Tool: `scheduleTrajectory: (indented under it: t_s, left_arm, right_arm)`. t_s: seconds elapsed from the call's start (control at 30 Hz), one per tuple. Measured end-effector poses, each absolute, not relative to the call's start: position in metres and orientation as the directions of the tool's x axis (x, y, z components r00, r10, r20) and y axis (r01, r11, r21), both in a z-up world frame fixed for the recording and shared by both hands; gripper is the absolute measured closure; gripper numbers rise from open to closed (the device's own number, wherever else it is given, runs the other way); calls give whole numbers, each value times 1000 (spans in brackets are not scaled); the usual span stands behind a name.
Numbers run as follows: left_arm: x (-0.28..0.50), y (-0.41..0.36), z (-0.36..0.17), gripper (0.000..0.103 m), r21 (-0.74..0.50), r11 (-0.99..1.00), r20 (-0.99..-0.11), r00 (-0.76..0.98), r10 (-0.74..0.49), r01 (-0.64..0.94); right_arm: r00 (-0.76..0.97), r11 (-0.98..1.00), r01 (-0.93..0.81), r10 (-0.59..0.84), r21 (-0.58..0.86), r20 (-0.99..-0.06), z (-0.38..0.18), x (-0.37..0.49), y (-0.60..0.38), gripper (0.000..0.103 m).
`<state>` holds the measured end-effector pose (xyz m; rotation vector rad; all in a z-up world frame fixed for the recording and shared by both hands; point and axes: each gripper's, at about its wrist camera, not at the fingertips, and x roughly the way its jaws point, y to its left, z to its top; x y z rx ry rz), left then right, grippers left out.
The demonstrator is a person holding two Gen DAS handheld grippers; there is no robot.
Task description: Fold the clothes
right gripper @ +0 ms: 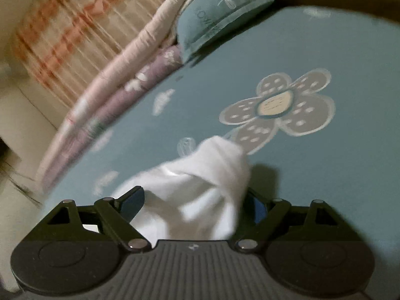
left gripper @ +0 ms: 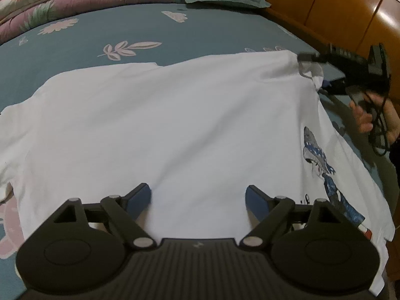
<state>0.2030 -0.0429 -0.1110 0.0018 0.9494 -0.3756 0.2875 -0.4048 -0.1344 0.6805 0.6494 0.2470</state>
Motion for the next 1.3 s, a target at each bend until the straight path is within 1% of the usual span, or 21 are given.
scheduleTrajectory:
  t_s: [0.17,0.27,0.33,0.37,0.47,0.5,0.6,0.7,0.8,0.87,0.93,0.97,1.0,1.03,1.1,1.2,1.27,1.3]
  left_arm:
    - [196,-28,-108,19,-163,949,-800,526,-287,270]
    - [192,-19,-106,19,-164,956,-805,528,-272,243]
    - [190,-13,-104,19,-164,961,-808,528,-262,224]
    - [188,-10,-104,19,-164,963,-809,529,-256,215]
    - [185,1,-104,19,-178,967,-810,530,-249,183]
    - [184,5,-104,19,-183,968,-810,531,-248,173]
    - [183,9,-105,19,-190,966,-808,531,-254,174]
    - [183,8,-107,17,-187,966,-805,536,-256,179]
    - [183,8,-108,14,-192,964,-798,542,-263,184]
    - [183,7,-109,12,-193,963,-795,545,-266,188]
    - [182,7,-110,11,-191,962,-794,546,-268,194]
    - [182,7,-110,11,-188,962,-794,546,-268,199]
    - [182,6,-110,11,-184,962,-795,545,-267,203]
    - [182,6,-111,11,-183,961,-795,544,-268,207]
    - [182,6,-111,11,-183,960,-794,544,-271,211]
    - [182,6,-111,10,-184,959,-793,543,-275,218]
    - [181,7,-111,10,-185,958,-791,545,-278,220]
    - [181,7,-112,10,-186,957,-789,546,-280,222]
  right_arm:
    - [742,738,-204,545,644,-390,-106,278,-355,14]
    - [686,740,-320,612,592,-394,-94,268,-312,14]
    - [618,706,-386,676,594,-401,-93,262,-282,14]
    - [587,705,-414,690,576,-423,-94,258,-265,13]
    - [525,740,-488,672,463,-522,-101,242,-217,9]
    - [505,742,-504,669,442,-546,-104,239,-208,9]
    - [447,728,-510,679,458,-582,-109,235,-198,10]
    - [466,740,-524,664,422,-585,-93,223,-205,10]
    - [530,749,-538,657,385,-537,-65,213,-223,10]
    - [592,777,-510,628,369,-505,-45,217,-239,10]
    - [647,814,-455,580,361,-494,-32,232,-255,12]
    - [671,835,-419,550,357,-498,-27,242,-264,16]
    - [683,853,-380,520,358,-513,-25,257,-272,25]
    - [687,868,-341,492,362,-534,-25,272,-278,29]
    - [672,893,-265,442,365,-594,-29,304,-286,45]
    - [602,926,-201,374,320,-705,-44,351,-283,50]
    - [543,942,-175,336,287,-770,-56,378,-278,50]
    - [513,943,-178,334,283,-791,-62,385,-274,54]
